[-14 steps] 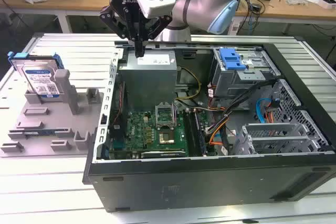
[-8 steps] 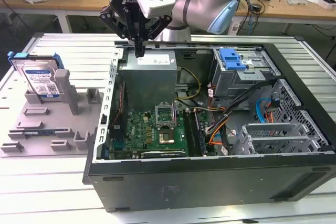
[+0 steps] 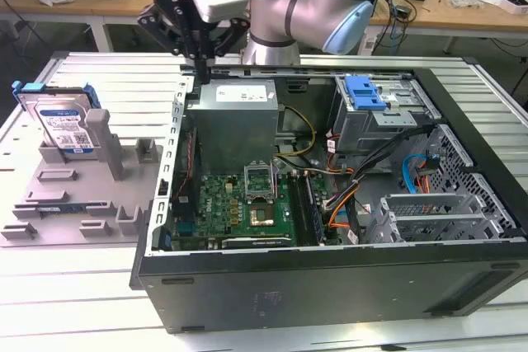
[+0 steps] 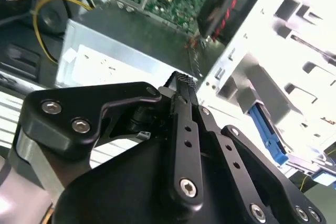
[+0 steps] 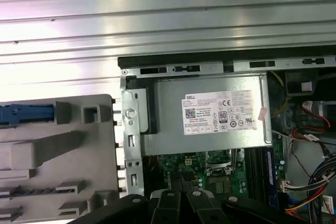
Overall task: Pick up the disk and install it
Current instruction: 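Reach for the disk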
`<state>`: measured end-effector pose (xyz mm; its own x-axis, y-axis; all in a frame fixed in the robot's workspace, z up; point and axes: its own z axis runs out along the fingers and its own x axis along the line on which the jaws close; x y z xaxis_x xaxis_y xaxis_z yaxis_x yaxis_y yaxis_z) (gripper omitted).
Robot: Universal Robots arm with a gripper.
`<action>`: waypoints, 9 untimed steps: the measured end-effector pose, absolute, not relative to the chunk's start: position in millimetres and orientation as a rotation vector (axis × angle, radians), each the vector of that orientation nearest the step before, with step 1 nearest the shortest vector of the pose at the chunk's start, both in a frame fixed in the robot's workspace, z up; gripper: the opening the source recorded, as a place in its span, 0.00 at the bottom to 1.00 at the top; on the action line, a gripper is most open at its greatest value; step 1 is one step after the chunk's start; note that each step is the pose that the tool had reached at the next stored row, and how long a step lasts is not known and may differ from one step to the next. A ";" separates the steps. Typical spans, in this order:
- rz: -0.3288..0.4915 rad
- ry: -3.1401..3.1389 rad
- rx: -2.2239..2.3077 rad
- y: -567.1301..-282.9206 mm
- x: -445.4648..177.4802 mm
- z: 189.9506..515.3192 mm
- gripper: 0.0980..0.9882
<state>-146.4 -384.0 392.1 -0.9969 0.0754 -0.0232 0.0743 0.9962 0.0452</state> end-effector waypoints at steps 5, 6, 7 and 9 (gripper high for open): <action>0.069 3.114 0.117 -374.6 -165.8 391.5 0.01; 0.069 3.114 0.117 -371.2 -173.4 391.3 0.01; 0.069 3.114 0.117 -368.0 -180.7 390.9 0.01; 0.069 3.114 0.117 -364.6 -189.0 390.5 0.01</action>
<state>-189.0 -364.6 390.5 -0.9969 0.0755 -0.0232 0.0744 0.9962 0.0452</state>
